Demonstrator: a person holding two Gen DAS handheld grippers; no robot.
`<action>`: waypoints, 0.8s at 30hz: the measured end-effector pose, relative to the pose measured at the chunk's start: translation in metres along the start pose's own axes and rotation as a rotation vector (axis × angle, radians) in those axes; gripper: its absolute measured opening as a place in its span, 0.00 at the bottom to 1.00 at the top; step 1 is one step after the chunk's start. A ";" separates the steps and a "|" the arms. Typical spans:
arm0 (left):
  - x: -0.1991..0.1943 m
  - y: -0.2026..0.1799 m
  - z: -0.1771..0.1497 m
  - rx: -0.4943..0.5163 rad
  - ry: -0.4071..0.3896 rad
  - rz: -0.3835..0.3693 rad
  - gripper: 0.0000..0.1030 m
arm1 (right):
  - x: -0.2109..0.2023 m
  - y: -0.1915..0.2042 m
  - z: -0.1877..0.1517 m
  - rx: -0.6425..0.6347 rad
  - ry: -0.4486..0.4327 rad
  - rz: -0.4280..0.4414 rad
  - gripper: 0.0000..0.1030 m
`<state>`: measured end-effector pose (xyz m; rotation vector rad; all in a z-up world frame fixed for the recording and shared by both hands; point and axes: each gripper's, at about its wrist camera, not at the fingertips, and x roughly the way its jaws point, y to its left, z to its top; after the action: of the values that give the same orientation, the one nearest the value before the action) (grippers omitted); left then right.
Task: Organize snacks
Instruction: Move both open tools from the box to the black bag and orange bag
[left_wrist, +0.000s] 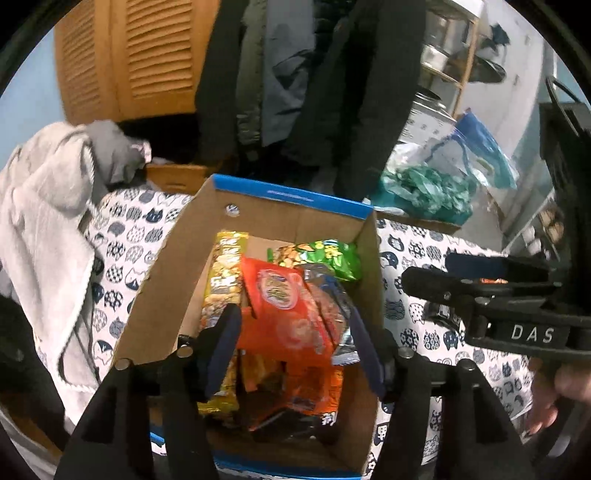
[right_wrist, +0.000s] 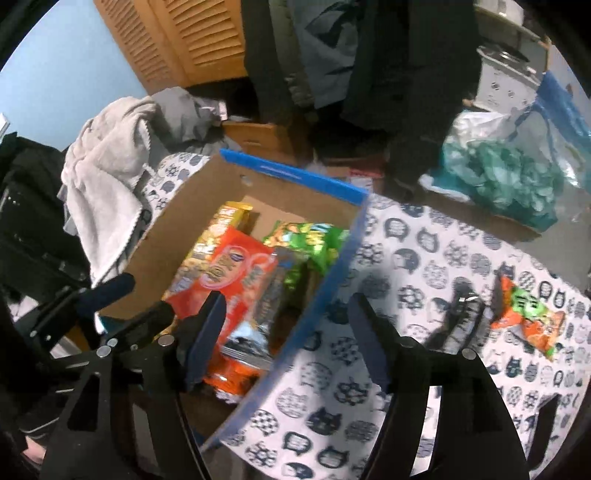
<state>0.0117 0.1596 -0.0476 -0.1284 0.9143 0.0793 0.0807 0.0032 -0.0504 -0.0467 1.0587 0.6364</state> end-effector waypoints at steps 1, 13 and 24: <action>0.000 -0.003 0.000 0.010 -0.001 0.002 0.63 | -0.003 -0.005 -0.003 -0.001 -0.001 -0.009 0.68; -0.003 -0.060 -0.001 0.124 0.017 -0.036 0.65 | -0.036 -0.042 -0.032 -0.022 -0.018 -0.087 0.70; 0.000 -0.105 -0.007 0.217 0.043 -0.047 0.65 | -0.061 -0.079 -0.059 0.000 -0.029 -0.126 0.71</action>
<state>0.0193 0.0548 -0.0433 0.0504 0.9558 -0.0668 0.0535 -0.1096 -0.0502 -0.1030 1.0197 0.5215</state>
